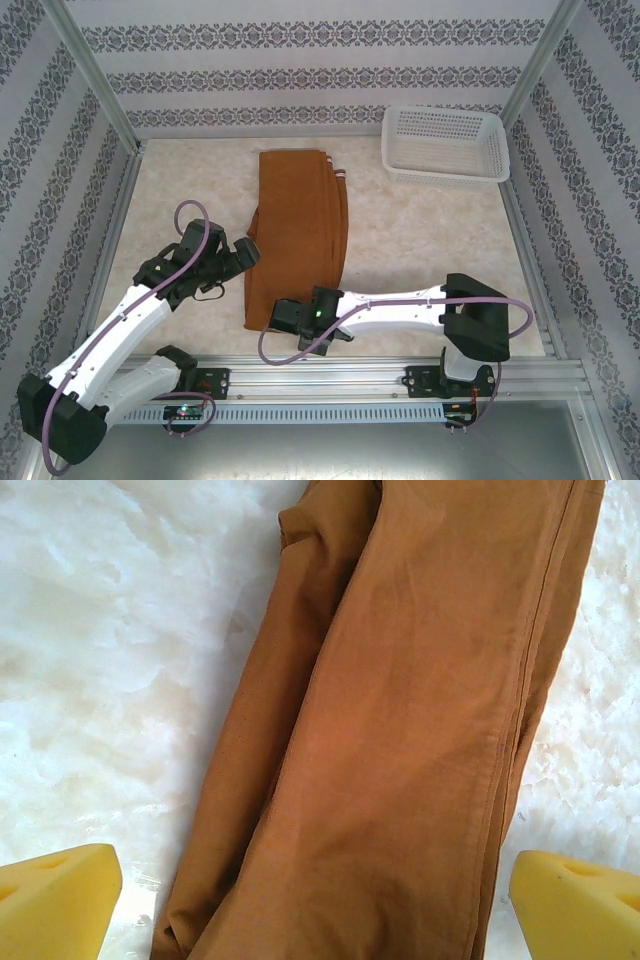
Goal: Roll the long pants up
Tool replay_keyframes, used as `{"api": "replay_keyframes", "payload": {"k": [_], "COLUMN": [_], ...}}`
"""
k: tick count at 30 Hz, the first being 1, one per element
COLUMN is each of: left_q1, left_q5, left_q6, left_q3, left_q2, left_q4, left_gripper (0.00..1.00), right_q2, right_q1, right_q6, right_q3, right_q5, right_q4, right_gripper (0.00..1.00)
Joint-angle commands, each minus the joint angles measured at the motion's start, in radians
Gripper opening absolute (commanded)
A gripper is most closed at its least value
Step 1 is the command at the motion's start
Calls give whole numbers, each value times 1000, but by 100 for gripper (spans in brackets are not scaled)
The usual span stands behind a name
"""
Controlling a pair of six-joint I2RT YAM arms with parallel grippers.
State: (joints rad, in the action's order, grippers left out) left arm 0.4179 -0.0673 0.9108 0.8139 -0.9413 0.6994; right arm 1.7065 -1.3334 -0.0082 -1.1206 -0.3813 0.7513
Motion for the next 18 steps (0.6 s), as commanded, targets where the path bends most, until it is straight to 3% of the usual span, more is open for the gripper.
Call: {"api": "replay_keyframes", "payload": {"k": [1,5,9,13,14,17,18], "left_q1": [11,11,10,12,12,11,11], "left_q5": [25,36,36,38,39,46,46], "left_q6": [10,12,17,19,18,19,19], "left_q3": [-1,-4,-3,-1,1,3,5], "left_q2": [13,10,1,-3,-3,-5,-5], "left_q4": [37,35,27,23,23,23,23], "left_gripper": [100,100,100,100,100,100,100], "right_q2": [29,51,87,96,92,67,56], "right_q1": [-11,-11,-2,20,28,53,55], "right_q6": [-27,-62,-100,-115,-118,-110,-110], "right_q3": [23,61,93,105,102,77,66], "right_q5": [-27,-32,-46,32,55,123,133], "right_q4": [-22,-56,-77,-72,-68,-42,-27], "right_gripper": [97,91,68,55,49,0,0]}}
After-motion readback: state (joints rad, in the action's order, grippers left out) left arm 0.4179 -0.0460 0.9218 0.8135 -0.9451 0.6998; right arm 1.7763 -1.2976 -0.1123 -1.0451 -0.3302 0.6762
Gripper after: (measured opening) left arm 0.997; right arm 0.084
